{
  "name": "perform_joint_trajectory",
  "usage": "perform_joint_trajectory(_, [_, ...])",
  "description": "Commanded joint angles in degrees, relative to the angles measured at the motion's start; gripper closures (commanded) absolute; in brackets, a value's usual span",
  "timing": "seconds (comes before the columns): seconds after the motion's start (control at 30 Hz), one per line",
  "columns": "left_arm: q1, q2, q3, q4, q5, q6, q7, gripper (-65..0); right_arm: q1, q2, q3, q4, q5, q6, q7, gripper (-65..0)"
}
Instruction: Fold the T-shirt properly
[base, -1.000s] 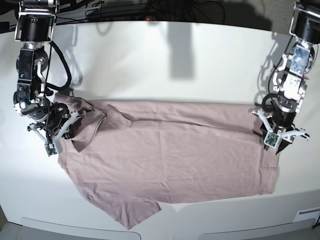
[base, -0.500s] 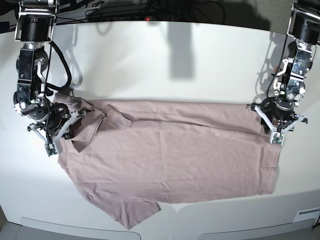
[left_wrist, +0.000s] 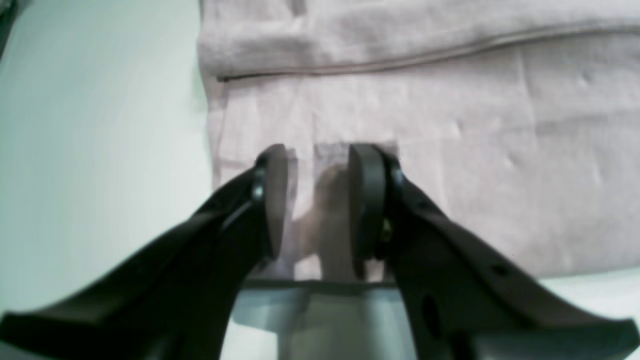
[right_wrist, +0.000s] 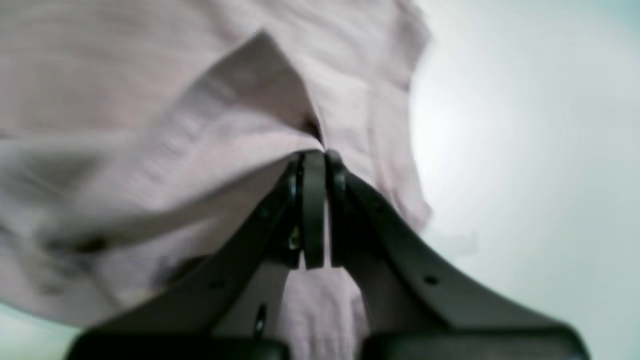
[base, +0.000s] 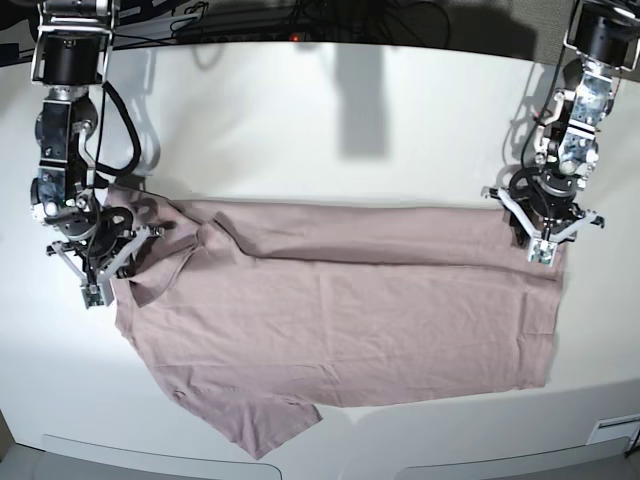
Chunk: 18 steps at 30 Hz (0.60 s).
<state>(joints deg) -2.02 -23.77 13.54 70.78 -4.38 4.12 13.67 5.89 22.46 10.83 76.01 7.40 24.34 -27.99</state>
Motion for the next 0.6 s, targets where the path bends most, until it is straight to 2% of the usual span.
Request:
perform_joint_trajectory(0.0, [-0.3, -0.5, -0.4, 1.0, 0.0, 0.2, -0.5, -20.2, 1.9, 0.9, 0.3, -0.1, 0.2, 0.4, 1.8, 0.0])
perform_joint_trajectory(0.1, [-0.2, -0.2, -0.4, 1.0, -0.1, 0.2, -0.7, -20.2, 4.0, 0.7, 0.3, -2.8, 0.3, 2.6, 1.9, 0.0])
perform_joint_trajectory(0.53, [0.3, -0.2, -0.4, 1.0, 0.5, 0.2, -1.1, -20.2, 13.0, -2.0, 0.4, -11.2, 0.4, 2.7, 1.9, 0.0])
perform_joint_trajectory(0.57, [0.3, -0.2, -0.4, 1.0, 0.5, 0.2, -1.1, -20.2, 13.2, -2.1, 0.3, -11.2, 0.4, 2.7, 2.1, -1.9])
